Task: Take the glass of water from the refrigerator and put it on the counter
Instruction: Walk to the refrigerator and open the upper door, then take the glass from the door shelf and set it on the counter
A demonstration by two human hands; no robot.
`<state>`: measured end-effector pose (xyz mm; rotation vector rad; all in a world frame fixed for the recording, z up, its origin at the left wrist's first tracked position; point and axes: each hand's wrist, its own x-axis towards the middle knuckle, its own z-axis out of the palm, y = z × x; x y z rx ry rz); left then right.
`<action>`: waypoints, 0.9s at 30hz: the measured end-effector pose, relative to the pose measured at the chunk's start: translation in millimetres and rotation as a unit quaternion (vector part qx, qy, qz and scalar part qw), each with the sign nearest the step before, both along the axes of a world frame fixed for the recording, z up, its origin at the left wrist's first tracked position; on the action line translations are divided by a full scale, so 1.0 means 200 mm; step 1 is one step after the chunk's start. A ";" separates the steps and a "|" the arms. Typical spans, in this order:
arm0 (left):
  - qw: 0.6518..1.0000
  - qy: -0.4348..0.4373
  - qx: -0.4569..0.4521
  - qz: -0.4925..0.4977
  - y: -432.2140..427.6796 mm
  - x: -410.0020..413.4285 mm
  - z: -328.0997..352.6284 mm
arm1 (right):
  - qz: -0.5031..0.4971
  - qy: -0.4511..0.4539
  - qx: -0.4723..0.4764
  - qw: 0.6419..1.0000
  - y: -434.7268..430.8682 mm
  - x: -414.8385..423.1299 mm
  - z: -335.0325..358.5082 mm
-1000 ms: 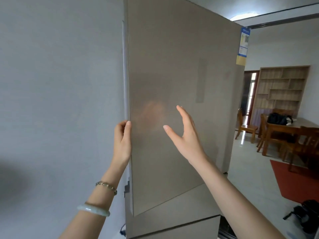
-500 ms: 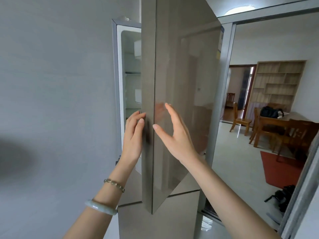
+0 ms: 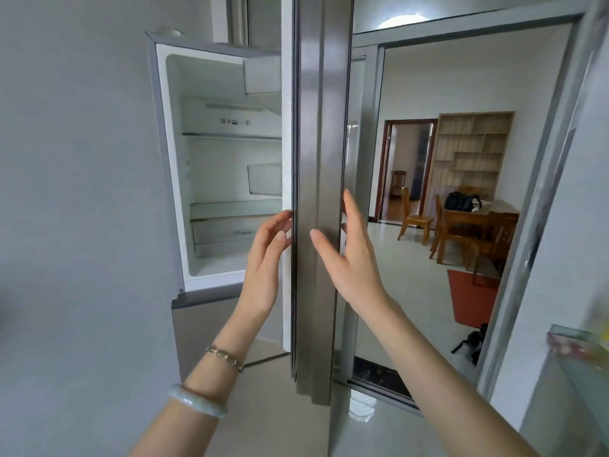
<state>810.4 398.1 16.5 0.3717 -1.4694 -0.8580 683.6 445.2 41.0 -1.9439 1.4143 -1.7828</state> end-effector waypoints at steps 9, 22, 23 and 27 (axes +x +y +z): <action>0.998 -0.006 0.001 -0.057 0.13 -0.35 0.00 | -0.065 -0.058 0.004 0.996 0.16 -0.30 0.03; 0.990 -0.117 0.025 0.077 -0.01 -0.54 -0.15 | -0.171 -0.054 -0.035 0.983 0.20 -0.58 0.02; 0.982 -0.155 0.024 0.103 -0.05 -0.53 -0.21 | -0.181 -0.036 -0.039 0.982 0.20 -0.59 0.01; 0.942 -0.292 0.017 0.163 -0.19 -0.52 -0.45 | -0.234 0.028 -0.035 0.971 0.16 -0.61 -0.01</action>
